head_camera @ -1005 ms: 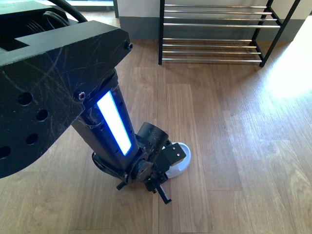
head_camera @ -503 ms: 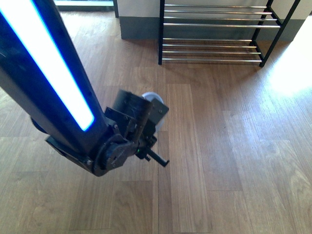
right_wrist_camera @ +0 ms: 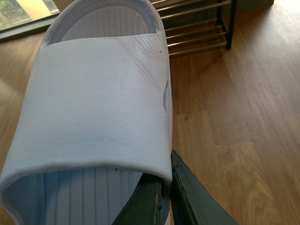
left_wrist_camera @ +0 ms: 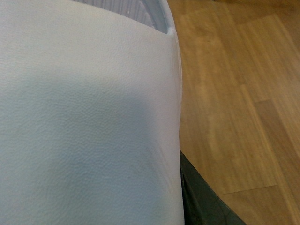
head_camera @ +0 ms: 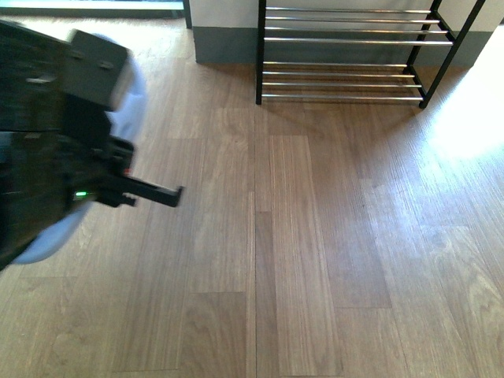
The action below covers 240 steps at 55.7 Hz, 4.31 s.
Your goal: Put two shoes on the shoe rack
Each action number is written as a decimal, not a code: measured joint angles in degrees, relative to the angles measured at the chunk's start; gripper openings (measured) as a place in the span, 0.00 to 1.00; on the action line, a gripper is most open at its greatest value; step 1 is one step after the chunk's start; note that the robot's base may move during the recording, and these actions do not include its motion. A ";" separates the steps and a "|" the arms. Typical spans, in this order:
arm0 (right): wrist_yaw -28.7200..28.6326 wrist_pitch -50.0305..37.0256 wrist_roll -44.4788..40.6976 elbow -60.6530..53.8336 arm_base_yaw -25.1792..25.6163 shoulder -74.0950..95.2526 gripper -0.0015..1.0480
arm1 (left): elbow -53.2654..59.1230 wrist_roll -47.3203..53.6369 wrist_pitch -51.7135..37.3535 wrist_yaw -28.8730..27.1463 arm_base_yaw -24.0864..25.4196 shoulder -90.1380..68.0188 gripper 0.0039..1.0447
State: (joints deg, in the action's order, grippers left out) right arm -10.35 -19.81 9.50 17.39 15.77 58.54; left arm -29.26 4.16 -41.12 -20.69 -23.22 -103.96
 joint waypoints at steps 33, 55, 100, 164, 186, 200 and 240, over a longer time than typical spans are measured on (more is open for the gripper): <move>0.00 0.00 0.00 0.00 0.00 0.00 0.01 | 18.38 -7.37 34.36 -12.28 -2.93 63.95 0.01; 0.00 0.00 0.00 0.00 0.00 -0.07 0.01 | 18.38 -7.52 34.51 -12.00 -3.04 63.95 0.01; 0.00 0.00 0.00 0.00 0.00 -0.04 0.01 | 18.40 -7.54 34.51 -12.04 -3.04 63.93 0.01; -0.07 0.00 0.00 0.00 0.00 0.02 0.01 | 18.40 -7.56 34.51 -11.96 -3.04 63.84 0.01; 0.00 0.02 0.00 -0.04 0.00 0.00 0.01 | 18.71 -7.80 34.51 -11.96 -3.06 63.84 0.01; -0.02 0.00 0.00 -0.02 0.00 0.00 0.01 | 18.71 -7.91 34.51 -11.98 -3.06 63.84 0.01; -3.04 6.58 -4.83 22.25 -9.03 15.08 0.01 | 18.75 -7.93 34.51 -11.96 -3.06 63.84 0.01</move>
State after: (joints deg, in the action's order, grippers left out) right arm -13.39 -13.23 4.67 39.64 6.74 73.63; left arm -10.50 -3.77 -6.61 -32.64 -26.28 -40.12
